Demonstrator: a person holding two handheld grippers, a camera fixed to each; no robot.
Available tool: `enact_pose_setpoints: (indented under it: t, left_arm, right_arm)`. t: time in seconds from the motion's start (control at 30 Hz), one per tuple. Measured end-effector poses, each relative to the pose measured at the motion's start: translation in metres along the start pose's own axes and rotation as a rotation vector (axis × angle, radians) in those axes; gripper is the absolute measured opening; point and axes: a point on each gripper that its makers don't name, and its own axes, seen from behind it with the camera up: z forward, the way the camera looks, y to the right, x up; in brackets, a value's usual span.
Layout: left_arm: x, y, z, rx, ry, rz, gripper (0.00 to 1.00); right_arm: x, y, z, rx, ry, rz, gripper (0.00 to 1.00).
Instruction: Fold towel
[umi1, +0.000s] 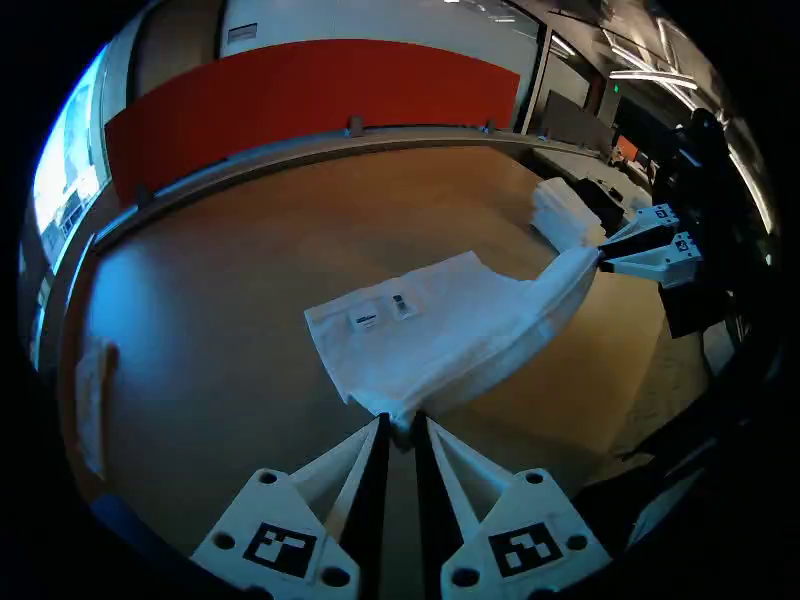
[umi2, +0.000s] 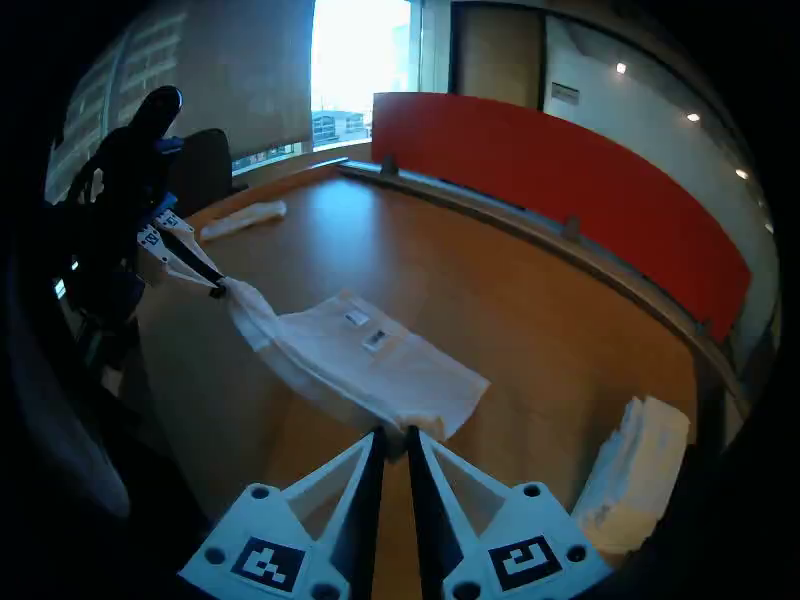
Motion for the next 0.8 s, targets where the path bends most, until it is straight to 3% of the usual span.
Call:
enact_pose_setpoints:
  t: [0.8]
  left_arm:
    - [-0.004, -0.021, 0.04, 0.031, -0.04, -0.057, 0.17]
  right_arm:
    - [-0.018, 0.012, 0.035, 0.004, -0.052, 0.035, 0.17]
